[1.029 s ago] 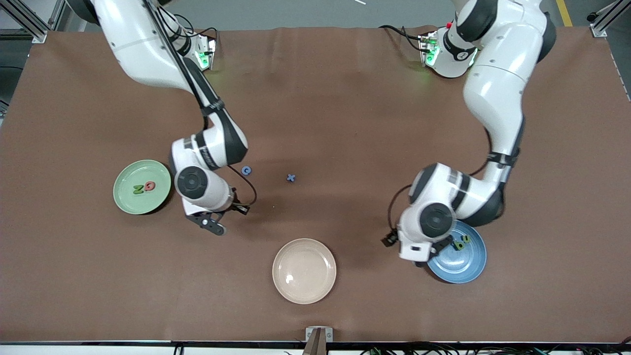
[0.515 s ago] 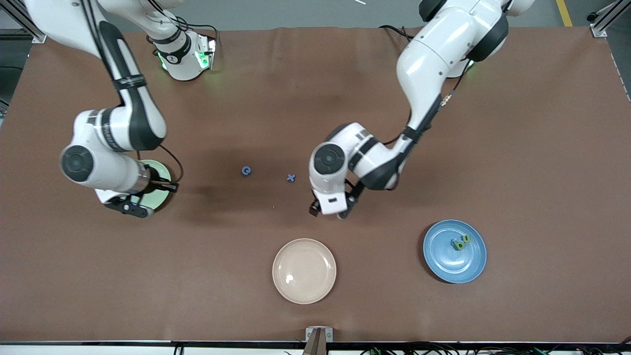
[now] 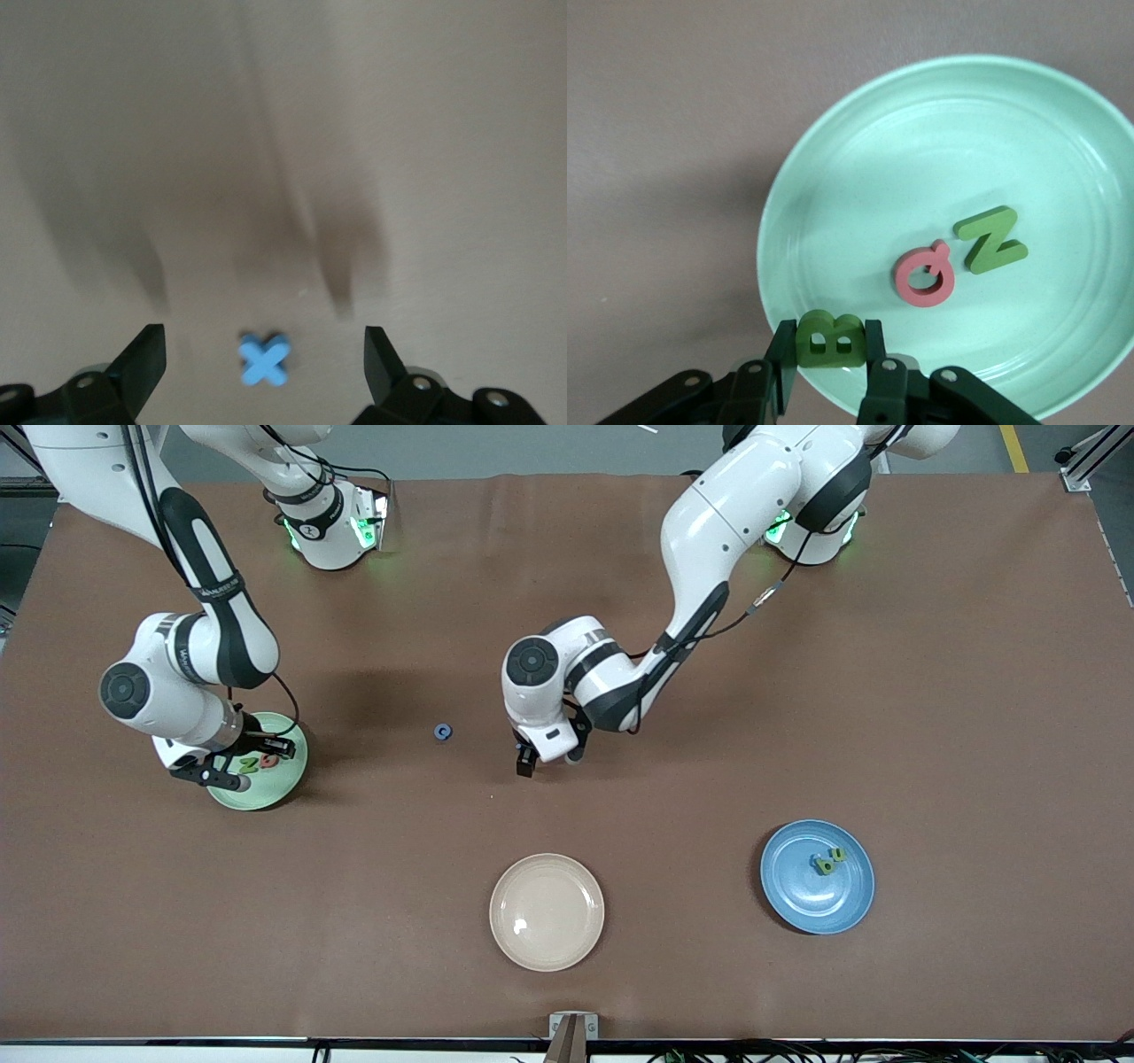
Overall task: Sort upper and lower case letters into plates
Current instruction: 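Drop the green B in the green plate while the left gripper grasps x, then drop the blue x in the blue plate while the right gripper grasps G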
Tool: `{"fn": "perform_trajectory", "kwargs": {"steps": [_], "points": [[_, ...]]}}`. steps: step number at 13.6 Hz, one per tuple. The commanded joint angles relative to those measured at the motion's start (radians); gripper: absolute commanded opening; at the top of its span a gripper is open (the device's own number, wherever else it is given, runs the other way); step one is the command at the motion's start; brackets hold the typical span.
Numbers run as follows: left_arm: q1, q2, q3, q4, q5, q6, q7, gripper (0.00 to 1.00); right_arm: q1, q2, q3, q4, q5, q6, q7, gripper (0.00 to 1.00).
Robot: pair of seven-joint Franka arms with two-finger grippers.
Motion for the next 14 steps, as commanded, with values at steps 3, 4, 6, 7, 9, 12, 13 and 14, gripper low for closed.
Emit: {"fn": "perform_trajectory", "kwargs": {"steps": [3, 4, 6, 7, 9, 12, 13, 14], "points": [[-0.053, 0.013, 0.043, -0.005, 0.004, 0.033, -0.078, 0.81, -0.053, -0.007, 0.018, -0.023, -0.001, 0.021, -0.037, 0.24], [-0.056, 0.019, 0.046, -0.003, 0.004, 0.041, -0.078, 0.77, -0.055, -0.005, 0.018, -0.022, -0.001, 0.021, -0.037, 0.25], [-0.056, 0.023, 0.046, -0.004, 0.005, 0.058, -0.076, 0.70, -0.056, -0.007, 0.018, -0.016, -0.001, 0.021, -0.038, 0.67], [-0.056, 0.024, 0.046, -0.003, 0.005, 0.061, -0.073, 0.64, -0.056, -0.008, 0.018, -0.014, -0.001, 0.018, -0.037, 1.00], [-0.053, 0.024, 0.046, -0.003, 0.008, 0.063, -0.059, 0.39, -0.038, -0.022, 0.023, -0.010, -0.001, 0.007, -0.031, 1.00], [-0.045, 0.012, 0.046, -0.004, 0.008, 0.055, 0.013, 0.01, 0.060, -0.039, 0.024, -0.008, 0.000, 0.001, 0.037, 1.00], [-0.038, 0.001, 0.052, -0.003, 0.009, 0.044, 0.037, 0.00, 0.111, -0.039, 0.024, -0.008, 0.000, 0.003, 0.120, 1.00], [-0.022, -0.020, 0.073, 0.000, 0.010, 0.012, 0.080, 0.00, 0.176, -0.034, 0.024, -0.008, -0.001, 0.009, 0.211, 1.00]]}}
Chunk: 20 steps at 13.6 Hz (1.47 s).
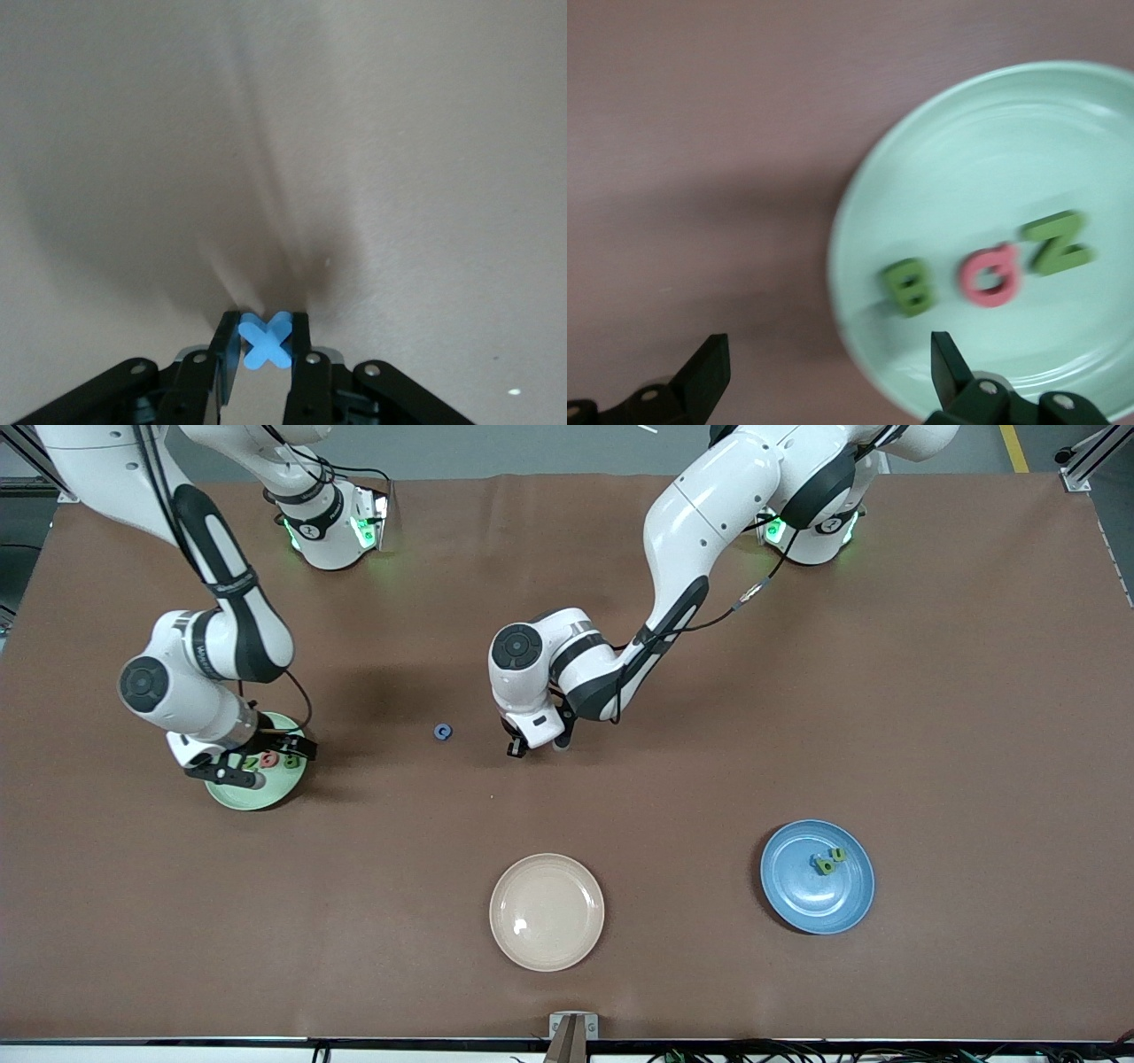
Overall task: Sort upper and lower case letters into plates
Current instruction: 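Drop the blue x in the blue plate while the right gripper grasps G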
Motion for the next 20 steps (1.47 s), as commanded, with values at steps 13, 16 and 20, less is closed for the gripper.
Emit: {"fn": "perform_trajectory", "kwargs": {"steps": [13, 16, 20], "points": [[0.524, -0.147, 0.064, -0.011, 0.008, -0.150, 0.930, 0.00, 0.422, 0.161, 0.003, 0.057, 0.016, 0.190, 0.500, 1.00], [0.632, -0.139, 0.062, -0.019, 0.007, -0.150, 1.125, 0.00, 0.456, 0.160, 0.003, 0.060, 0.062, 0.178, 0.505, 0.99], [0.709, -0.137, 0.062, -0.042, 0.002, -0.148, 1.260, 0.63, 0.458, 0.152, 0.002, 0.057, 0.062, 0.119, 0.507, 0.99]]}}
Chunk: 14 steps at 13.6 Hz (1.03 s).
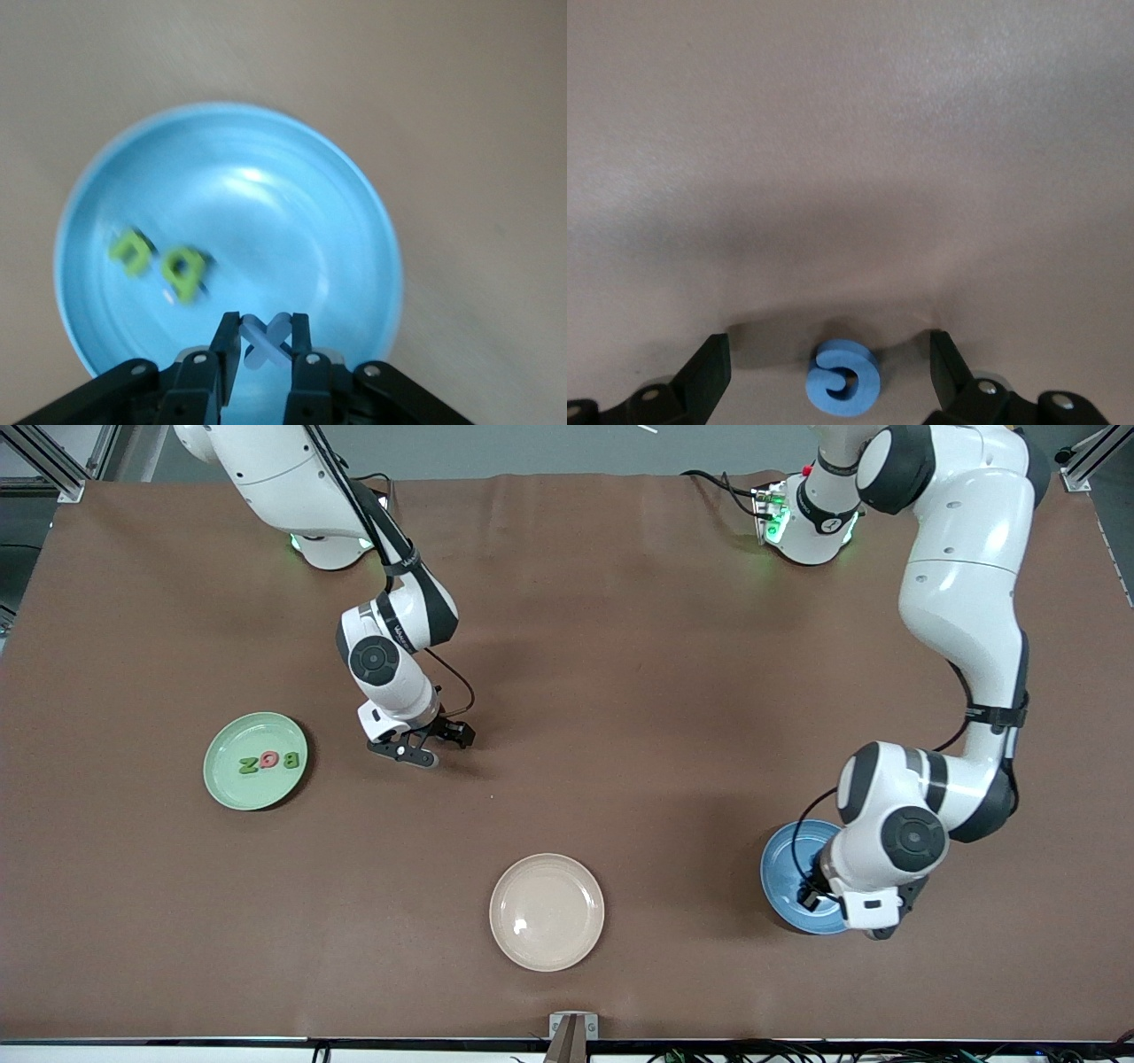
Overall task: Sort upper and lower case letters into plates
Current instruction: 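Drop the blue x in the blue plate while the right gripper grasps G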
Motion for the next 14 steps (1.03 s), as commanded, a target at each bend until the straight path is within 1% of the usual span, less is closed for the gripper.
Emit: {"fn": "perform_trajectory", "kwargs": {"steps": [1, 2, 3, 4, 6, 7, 9, 10, 11, 12, 14], "points": [[0.015, -0.011, -0.010, -0.016, -0.002, 0.004, 0.049, 1.00, 0.008, -0.021, -0.008, -0.008, 0.019, -0.047, 0.003, 0.99], [0.012, -0.011, -0.010, -0.016, -0.003, 0.002, 0.043, 1.00, 0.008, -0.024, -0.008, -0.009, 0.019, -0.065, 0.003, 0.99], [0.009, -0.013, -0.011, -0.016, -0.005, -0.001, 0.036, 1.00, 0.008, -0.028, -0.007, -0.009, 0.019, -0.078, 0.003, 0.96], [0.006, -0.016, -0.014, -0.016, -0.008, -0.005, 0.033, 1.00, 0.015, -0.028, -0.007, -0.009, 0.019, -0.079, 0.005, 0.91], [0.005, -0.036, -0.019, -0.013, -0.006, -0.010, 0.039, 1.00, 0.025, -0.028, -0.008, -0.009, 0.019, -0.079, 0.005, 0.77], [0.001, -0.057, -0.019, -0.013, -0.006, -0.019, 0.039, 1.00, 0.025, -0.030, -0.008, -0.008, 0.019, -0.079, 0.005, 0.72], [0.000, -0.102, -0.040, -0.010, 0.004, -0.062, 0.052, 1.00, 0.020, -0.030, -0.008, -0.005, 0.019, -0.078, 0.005, 0.61], [0.000, -0.128, -0.051, -0.008, 0.004, -0.068, 0.076, 1.00, 0.019, -0.028, -0.010, -0.004, 0.019, -0.078, 0.005, 0.58], [-0.002, -0.151, -0.054, -0.010, 0.004, -0.070, 0.105, 1.00, 0.017, -0.028, -0.010, -0.003, 0.019, -0.078, 0.003, 0.57], [-0.003, -0.175, -0.054, -0.010, 0.004, -0.091, 0.128, 1.00, 0.014, -0.030, -0.011, -0.003, 0.019, -0.078, 0.003, 0.57], [-0.002, -0.218, -0.065, -0.010, 0.003, -0.140, 0.183, 1.00, 0.012, -0.028, -0.011, -0.003, 0.019, -0.076, 0.003, 0.51]]}}
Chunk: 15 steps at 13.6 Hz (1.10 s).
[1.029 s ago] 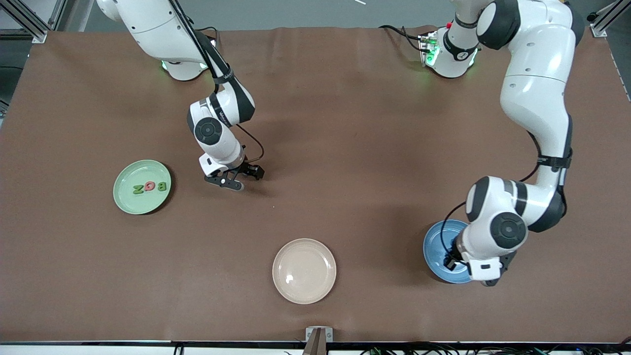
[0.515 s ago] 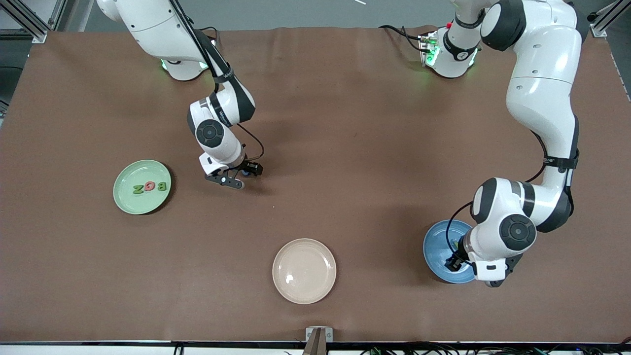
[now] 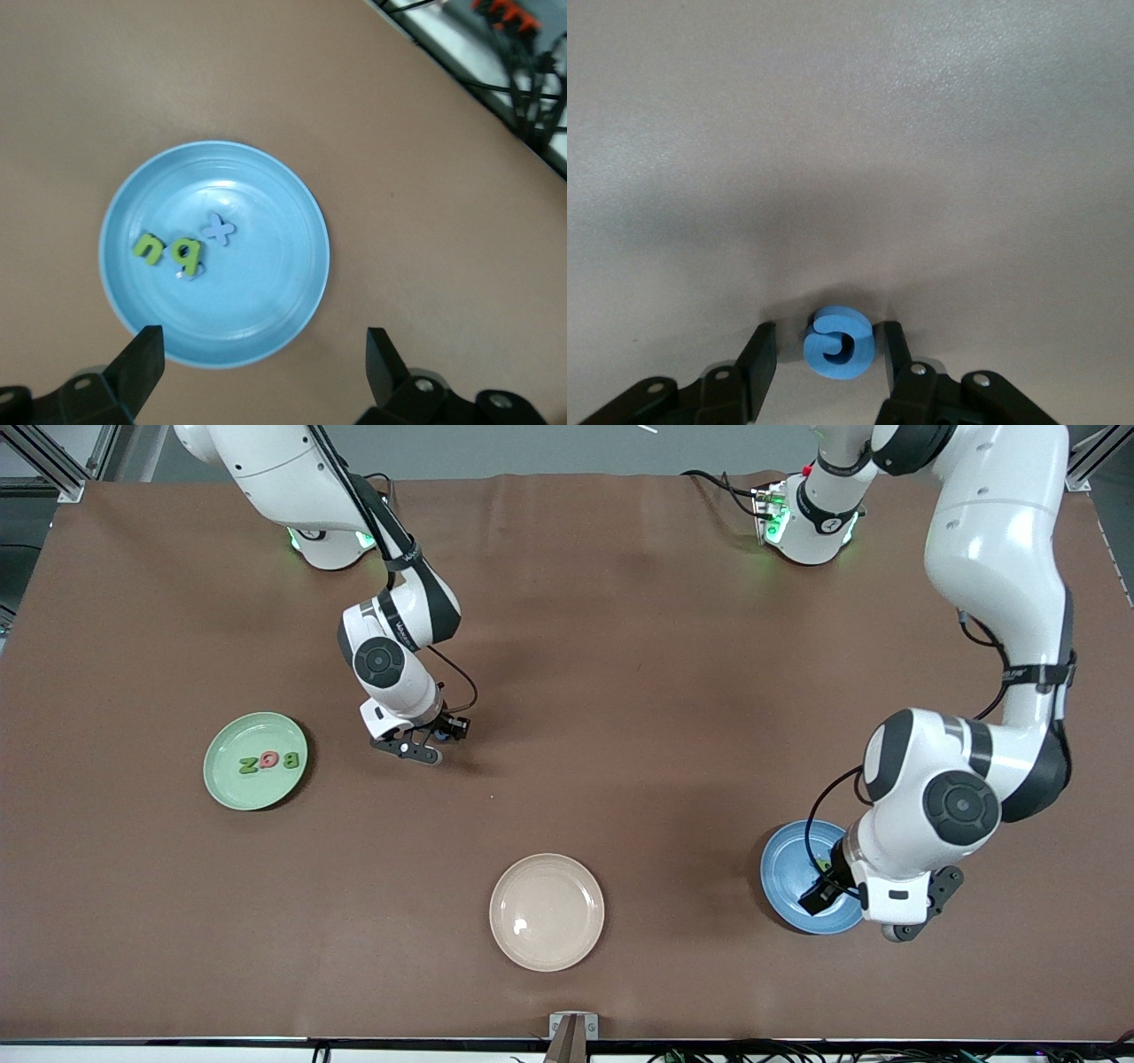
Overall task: Sort upper and lower case letters into plates
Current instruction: 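Drop the blue x in the blue plate while the right gripper grasps G, then carry the blue G to the green plate while the left gripper withdraws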
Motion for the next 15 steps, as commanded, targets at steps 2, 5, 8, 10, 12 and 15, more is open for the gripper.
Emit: {"fn": "perform_trajectory", "kwargs": {"steps": [2, 5, 8, 10, 12, 15], "points": [[0.007, -0.101, -0.016, -0.020, 0.005, -0.104, 0.116, 1.00, 0.001, -0.014, -0.008, -0.018, 0.016, -0.006, 0.002, 0.39], [0.018, -0.168, -0.014, -0.020, 0.004, -0.185, 0.265, 1.00, -0.001, -0.015, -0.010, -0.018, 0.016, -0.007, 0.003, 0.21], [0.024, -0.243, -0.007, -0.019, 0.004, -0.271, 0.381, 1.00, -0.001, -0.050, -0.011, -0.016, 0.016, -0.018, -0.006, 0.15], [0.050, -0.297, -0.010, -0.019, -0.007, -0.328, 0.455, 1.00, -0.039, -0.148, -0.016, 0.005, 0.016, -0.163, -0.009, 0.13], [0.076, -0.345, -0.010, -0.019, -0.010, -0.379, 0.548, 1.00, -0.134, -0.248, -0.016, 0.080, 0.013, -0.437, -0.061, 0.13], [0.093, -0.409, -0.013, -0.019, -0.012, -0.472, 0.632, 1.00, -0.310, -0.317, -0.016, 0.140, 0.004, -0.618, -0.320, 0.13]]}}
